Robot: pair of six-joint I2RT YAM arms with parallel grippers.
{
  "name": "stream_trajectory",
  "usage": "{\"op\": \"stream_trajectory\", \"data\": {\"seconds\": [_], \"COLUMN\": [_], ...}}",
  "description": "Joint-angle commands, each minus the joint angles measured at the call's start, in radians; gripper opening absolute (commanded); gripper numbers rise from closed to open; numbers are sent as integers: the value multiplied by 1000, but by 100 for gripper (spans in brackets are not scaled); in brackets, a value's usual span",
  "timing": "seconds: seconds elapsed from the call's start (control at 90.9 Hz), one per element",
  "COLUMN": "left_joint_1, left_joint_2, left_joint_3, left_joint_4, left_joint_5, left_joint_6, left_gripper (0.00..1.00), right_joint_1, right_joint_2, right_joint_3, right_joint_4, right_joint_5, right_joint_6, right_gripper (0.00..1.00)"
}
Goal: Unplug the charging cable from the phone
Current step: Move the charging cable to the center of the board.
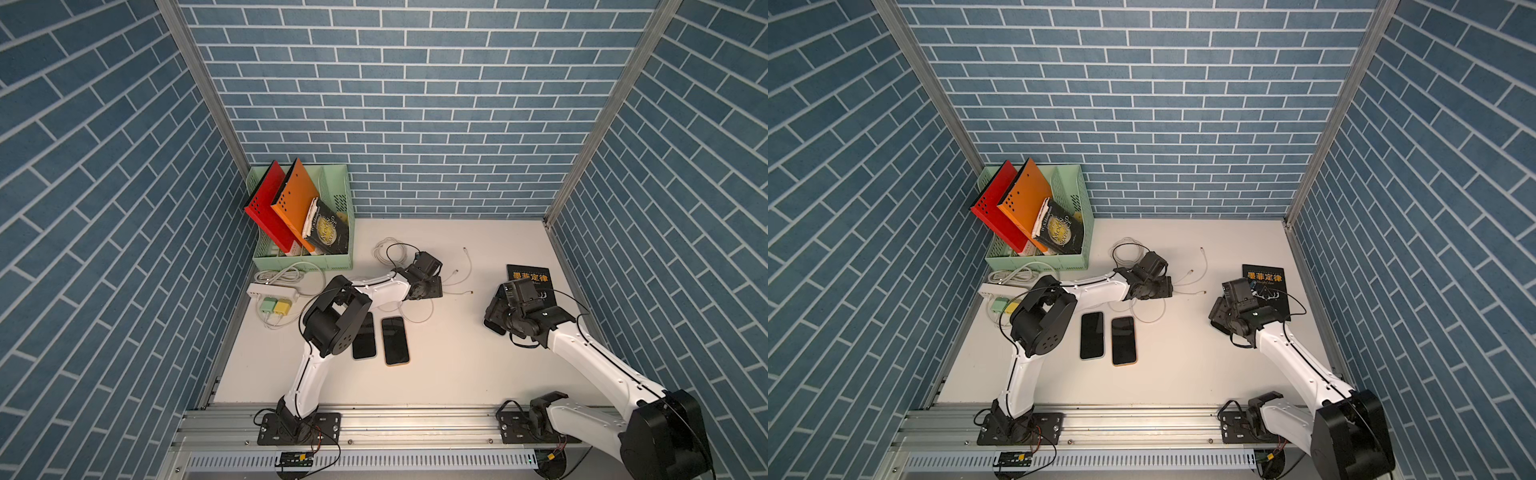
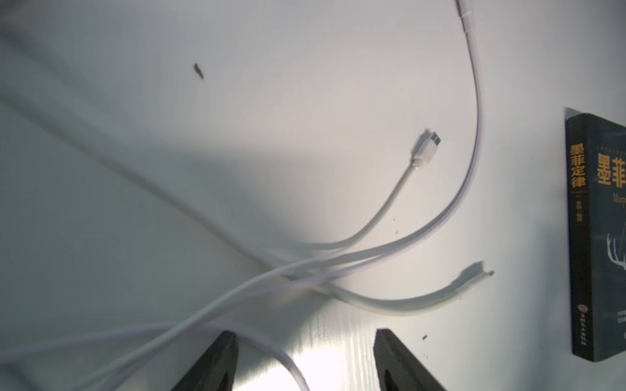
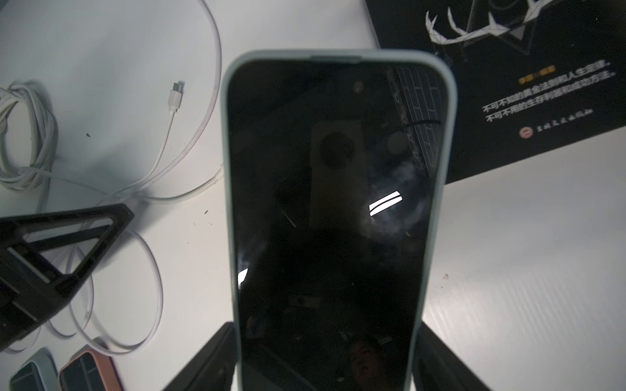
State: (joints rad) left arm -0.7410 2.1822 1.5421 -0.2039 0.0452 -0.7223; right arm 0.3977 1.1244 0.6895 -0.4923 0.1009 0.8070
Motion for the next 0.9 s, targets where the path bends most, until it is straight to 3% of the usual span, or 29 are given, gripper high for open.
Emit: {"op": "stream_trajectory", "data": {"seconds": [0.0,0.319,0.77,0.891], "left_joint_1": [19,41,53,62], "left_joint_2": [76,142,-113,-213], "left_joint_3": [62,261,163,61], "left_joint_4": [-34,-80,-49,-27], "left_joint_5": [-10,4,-1,-36], "left_joint_6": [23,56,62,55], "left_gripper": [69,70,81,81], "right_joint_1": [36,159,324,378], "right_joint_2": [28,128,289,355], "right_joint_3": [23,52,140,185], "right_joint_4": [51,74,79,72], "right_joint_5": [-21,-72,-91,-87], "right_joint_6": [3,-52,-101,-106], "right_gripper": [34,34,33,33]}}
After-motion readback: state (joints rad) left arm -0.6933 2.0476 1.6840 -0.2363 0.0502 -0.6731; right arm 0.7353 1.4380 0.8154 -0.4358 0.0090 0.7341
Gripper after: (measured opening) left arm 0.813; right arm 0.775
